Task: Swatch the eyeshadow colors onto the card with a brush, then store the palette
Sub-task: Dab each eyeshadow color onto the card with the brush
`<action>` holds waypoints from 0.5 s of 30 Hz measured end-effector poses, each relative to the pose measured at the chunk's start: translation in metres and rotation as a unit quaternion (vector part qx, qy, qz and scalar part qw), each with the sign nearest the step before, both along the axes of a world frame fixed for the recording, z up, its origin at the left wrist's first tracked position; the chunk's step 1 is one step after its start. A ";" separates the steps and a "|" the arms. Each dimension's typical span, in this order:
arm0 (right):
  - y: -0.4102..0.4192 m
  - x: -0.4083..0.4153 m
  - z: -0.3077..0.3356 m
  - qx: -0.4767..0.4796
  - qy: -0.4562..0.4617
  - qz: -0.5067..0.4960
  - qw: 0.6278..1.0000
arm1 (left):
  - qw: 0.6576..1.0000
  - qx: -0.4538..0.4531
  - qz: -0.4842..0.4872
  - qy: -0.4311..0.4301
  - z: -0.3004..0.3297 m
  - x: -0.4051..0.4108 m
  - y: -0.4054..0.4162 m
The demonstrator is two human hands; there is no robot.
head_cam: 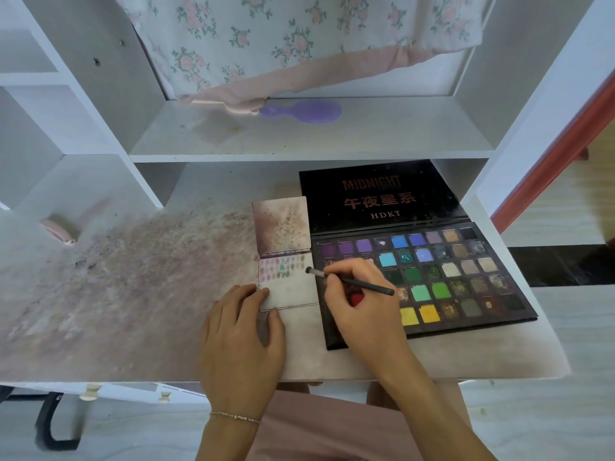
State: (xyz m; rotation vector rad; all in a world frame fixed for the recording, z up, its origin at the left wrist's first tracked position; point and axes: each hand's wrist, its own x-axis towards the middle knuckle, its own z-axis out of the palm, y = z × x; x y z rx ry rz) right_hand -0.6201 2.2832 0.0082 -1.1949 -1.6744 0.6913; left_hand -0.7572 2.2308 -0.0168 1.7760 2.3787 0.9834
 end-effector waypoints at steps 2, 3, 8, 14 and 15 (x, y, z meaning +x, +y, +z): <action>-0.002 0.012 0.001 0.004 0.018 -0.021 1.000 | 1.000 -0.005 0.001 -0.008 0.002 0.001 0.000; -0.004 0.019 0.001 0.005 0.026 -0.031 0.999 | 1.000 -0.008 0.001 -0.012 0.003 0.001 -0.001; -0.011 0.069 0.000 0.039 0.031 -0.102 0.994 | 1.000 -0.025 -0.004 -0.018 0.007 0.003 -0.001; -0.007 0.121 -0.007 0.015 0.000 -0.214 0.977 | 0.999 -0.021 0.026 -0.009 0.008 0.013 0.003; -0.005 0.126 -0.007 0.005 0.003 -0.228 0.974 | 0.999 -0.020 0.030 -0.005 0.007 0.014 0.003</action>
